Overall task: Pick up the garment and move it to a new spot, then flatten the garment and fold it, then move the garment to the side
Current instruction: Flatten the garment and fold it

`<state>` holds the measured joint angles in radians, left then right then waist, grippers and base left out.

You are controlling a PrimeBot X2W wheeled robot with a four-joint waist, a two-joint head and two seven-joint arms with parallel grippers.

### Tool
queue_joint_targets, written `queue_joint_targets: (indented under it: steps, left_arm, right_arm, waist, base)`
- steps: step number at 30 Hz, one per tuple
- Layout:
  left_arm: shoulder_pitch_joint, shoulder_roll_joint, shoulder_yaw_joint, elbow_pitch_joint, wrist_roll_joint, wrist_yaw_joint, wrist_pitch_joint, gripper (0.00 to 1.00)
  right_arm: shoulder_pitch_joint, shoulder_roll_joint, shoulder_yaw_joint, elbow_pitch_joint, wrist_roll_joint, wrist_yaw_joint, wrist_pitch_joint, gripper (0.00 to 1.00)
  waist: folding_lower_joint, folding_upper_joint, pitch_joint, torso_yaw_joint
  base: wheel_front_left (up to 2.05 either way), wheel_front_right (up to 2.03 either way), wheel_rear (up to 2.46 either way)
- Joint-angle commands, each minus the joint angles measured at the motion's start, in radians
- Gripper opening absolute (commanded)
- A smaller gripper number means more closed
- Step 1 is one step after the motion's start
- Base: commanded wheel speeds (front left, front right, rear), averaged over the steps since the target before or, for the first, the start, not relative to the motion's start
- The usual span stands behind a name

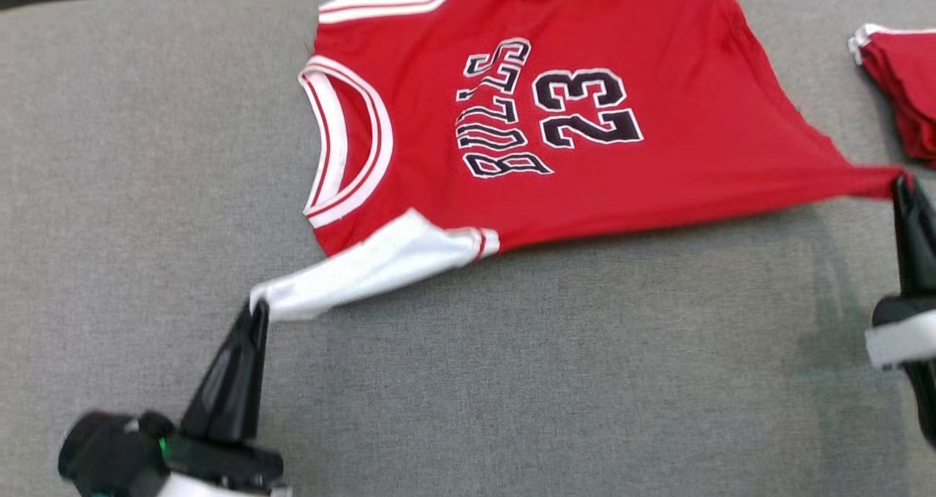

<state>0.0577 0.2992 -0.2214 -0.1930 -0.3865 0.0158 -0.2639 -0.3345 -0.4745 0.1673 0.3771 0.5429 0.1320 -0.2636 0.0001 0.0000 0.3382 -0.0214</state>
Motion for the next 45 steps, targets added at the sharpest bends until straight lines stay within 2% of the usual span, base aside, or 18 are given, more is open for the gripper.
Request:
queue_joint_targets:
  steps: [1, 9, 14, 18, 27, 37, 43, 44, 45]
  left_arm:
    - [0.036, -0.009, 0.017, -0.004, 0.016, -0.013, 0.000, 0.00]
    - [0.227, -0.071, 0.036, -0.047, 0.063, -0.063, 0.000, 0.00]
    - [0.309, -0.068, 0.014, -0.074, 0.089, -0.064, 0.000, 0.00]
    - [0.314, -0.068, 0.010, -0.084, 0.085, -0.058, 0.005, 0.00]
    - [0.120, -0.078, -0.019, 0.031, 0.112, -0.072, 0.040, 0.00]
    - [-0.221, -0.086, -0.070, 0.243, 0.189, -0.100, 0.024, 0.00]
    - [-0.344, -0.079, -0.074, 0.331, 0.235, -0.096, 0.008, 0.00]
    - [-0.360, -0.083, -0.068, 0.353, 0.242, -0.086, 0.004, 0.00]
    - [-0.368, -0.084, -0.064, 0.361, 0.245, -0.081, 0.002, 0.00]
  right_arm:
    - [0.036, -0.002, -0.013, -0.009, -0.009, -0.003, -0.001, 0.00]
    - [0.249, 0.005, -0.062, -0.075, -0.034, -0.003, -0.001, 0.00]
    - [0.357, 0.004, -0.099, -0.113, -0.059, -0.003, -0.001, 0.00]
    - [0.385, 0.012, -0.108, -0.126, -0.070, -0.003, -0.001, 0.00]
    - [0.281, 0.050, -0.081, -0.040, -0.097, -0.003, -0.001, 0.00]
    - [0.086, 0.070, -0.078, 0.091, -0.118, -0.002, -0.001, 0.00]
    - [-0.010, 0.073, -0.043, 0.129, -0.125, -0.002, -0.001, 0.00]
    - [-0.029, 0.076, -0.035, 0.145, -0.126, -0.002, -0.001, 0.08]
    - [-0.038, 0.076, -0.042, 0.152, -0.127, -0.003, -0.001, 0.33]
  waist:
    - [-0.0001, 0.0000, -0.034, -0.005]
    - [-0.0001, 0.0000, -0.103, -0.007]
    - [-0.0001, 0.0000, -0.129, -0.014]
    - [-0.0001, 0.0000, -0.137, -0.020]
    - [-0.0001, 0.0000, -0.123, -0.011]
    - [-0.0001, 0.0000, -0.027, 0.013]
    - [-0.0001, 0.0000, 0.015, 0.001]
    - [-0.0001, 0.0000, 0.019, -0.003]
    - [-0.0001, 0.0000, 0.021, -0.005]
  base:
    - [0.00, 0.00, 0.00]
    - [0.00, 0.00, 0.00]
    - [0.00, 0.00, 0.00]
    - [0.00, 0.00, 0.00]
    - [0.00, 0.00, 0.00]
    - [0.00, 0.00, 0.00]
    - [0.00, 0.00, 0.00]
    - [0.00, 0.00, 0.00]
    - [0.00, 0.00, 0.00]
